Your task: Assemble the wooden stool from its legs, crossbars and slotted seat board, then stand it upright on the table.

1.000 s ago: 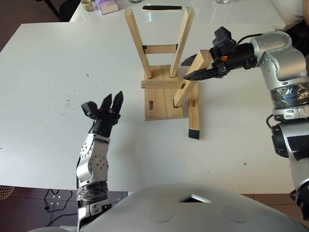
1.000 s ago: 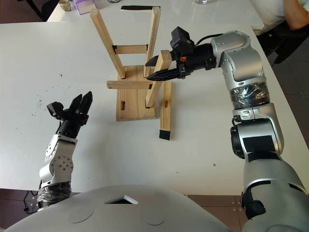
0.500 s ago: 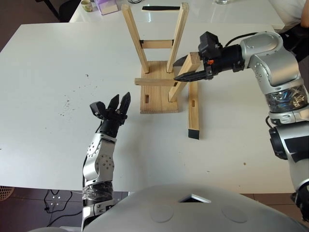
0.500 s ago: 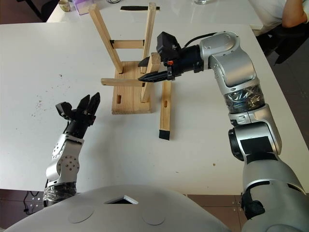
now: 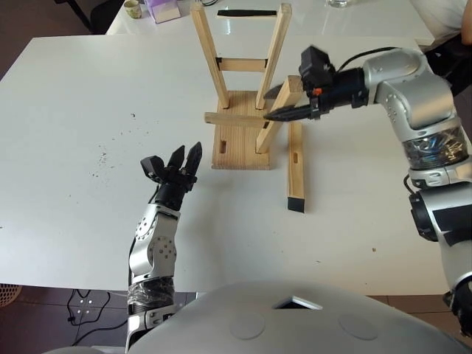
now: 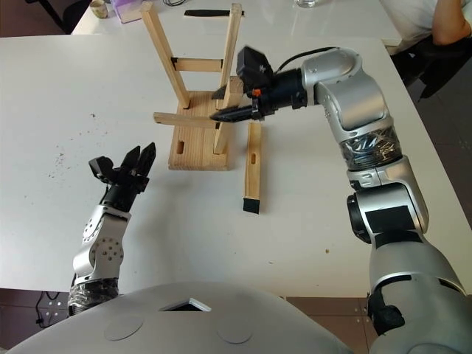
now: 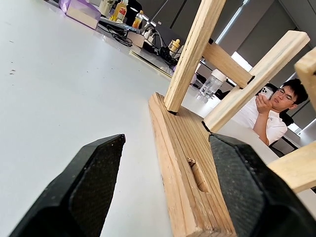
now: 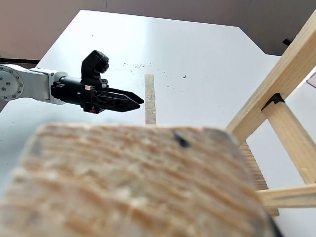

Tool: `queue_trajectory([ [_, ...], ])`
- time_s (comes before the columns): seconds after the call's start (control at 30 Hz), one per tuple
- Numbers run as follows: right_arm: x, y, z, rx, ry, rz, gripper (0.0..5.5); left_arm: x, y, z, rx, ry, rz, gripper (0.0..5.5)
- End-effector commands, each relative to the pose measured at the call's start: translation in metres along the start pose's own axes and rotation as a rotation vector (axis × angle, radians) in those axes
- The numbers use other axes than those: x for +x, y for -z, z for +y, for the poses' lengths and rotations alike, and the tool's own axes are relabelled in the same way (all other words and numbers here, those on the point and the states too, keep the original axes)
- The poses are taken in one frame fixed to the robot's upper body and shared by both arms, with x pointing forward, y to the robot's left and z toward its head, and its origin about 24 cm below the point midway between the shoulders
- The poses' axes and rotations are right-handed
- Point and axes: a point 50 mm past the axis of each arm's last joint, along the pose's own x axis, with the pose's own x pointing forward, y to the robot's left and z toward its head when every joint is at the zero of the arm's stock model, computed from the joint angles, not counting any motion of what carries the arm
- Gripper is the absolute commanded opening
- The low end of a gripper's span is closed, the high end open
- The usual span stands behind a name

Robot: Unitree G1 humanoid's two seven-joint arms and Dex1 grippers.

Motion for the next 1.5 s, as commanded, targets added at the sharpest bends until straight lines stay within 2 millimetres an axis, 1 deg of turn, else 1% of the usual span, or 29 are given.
queue_trajectory([
  [0.03, -0.011, 0.003, -0.006, -0.012, 0.087, -0.042, 2.91, 0.002, 0.0, 0.003, 0.0, -0.027, -0.016, 3.16],
  [0.13, -0.026, -0.005, -0.002, -0.008, 0.134, -0.099, 3.43, 0.002, -0.004, 0.006, -0.008, -0.037, -0.038, 3.16],
  [0.2, -0.033, -0.003, 0.002, 0.022, 0.168, -0.109, 3.72, 0.002, -0.005, 0.008, -0.009, -0.045, -0.045, 3.16],
  [0.23, -0.034, 0.0, 0.003, 0.041, 0.181, -0.107, 3.76, 0.003, -0.005, 0.008, -0.008, -0.047, -0.044, 3.16],
  [0.3, -0.035, 0.013, 0.009, 0.082, 0.206, -0.06, 3.76, 0.003, -0.005, 0.008, -0.008, -0.048, -0.042, 3.16],
  [0.4, -0.034, 0.04, 0.021, 0.139, 0.273, 0.054, 3.76, -0.001, -0.004, 0.009, -0.009, -0.058, -0.043, 3.16],
  [0.47, -0.028, 0.051, 0.032, 0.225, 0.357, 0.069, 3.76, -0.007, -0.003, 0.009, -0.011, -0.079, -0.044, 3.16],
  [0.53, -0.019, 0.053, 0.049, 0.282, 0.4, 0.063, 3.76, -0.013, -0.001, 0.01, -0.017, -0.101, -0.042, 3.16],
  [0.67, 0.004, 0.055, 0.087, 0.26, 0.339, 0.104, 3.76, -0.016, 0.004, 0.006, -0.027, -0.11, -0.023, 3.16],
  [0.73, 0.015, 0.062, 0.095, 0.228, 0.31, 0.15, 3.76, -0.014, 0.004, 0.006, -0.023, -0.106, -0.015, 3.16],
  [0.8, 0.021, 0.072, 0.097, 0.202, 0.272, 0.215, 3.76, -0.011, 0.001, 0.006, -0.02, -0.105, -0.019, 3.16],
  [0.9, 0.02, 0.089, 0.095, 0.127, 0.238, 0.326, 3.76, -0.008, 0.001, 0.006, -0.014, -0.103, -0.018, 3.16],
  [0.97, 0.013, 0.093, 0.091, 0.079, 0.253, 0.363, 3.76, -0.007, 0.002, 0.005, -0.016, -0.101, -0.018, 3.16],
  [1.07, -0.003, 0.096, 0.089, 0.052, 0.275, 0.395, 3.76, -0.012, 0.007, 0.004, -0.028, -0.118, -0.02, 3.16],
  [1.17, -0.019, 0.09, 0.088, 0.038, 0.301, 0.386, 3.76, -0.018, 0.011, 0.002, -0.036, -0.137, -0.021, 3.16],
  [1.27, -0.031, 0.073, 0.082, 0.029, 0.353, 0.331, 3.76, -0.023, 0.013, 0.001, -0.04, -0.163, -0.035, 3.16],
  [1.33, -0.036, 0.064, 0.076, 0.06, 0.412, 0.286, 3.76, -0.025, 0.014, 0.001, -0.042, -0.176, -0.042, 3.16],
  [1.37, -0.038, 0.063, 0.073, 0.093, 0.445, 0.27, 3.76, -0.025, 0.014, 0.001, -0.043, -0.18, -0.045, 3.16],
  [1.43, -0.041, 0.071, 0.073, 0.19, 0.514, 0.269, 3.76, -0.025, 0.015, 0.0, -0.042, -0.183, -0.047, 3.16],
  [1.5, -0.042, 0.087, 0.08, 0.321, 0.582, 0.285, 3.76, -0.026, 0.015, 0.0, -0.038, -0.184, -0.047, 3.16],
])
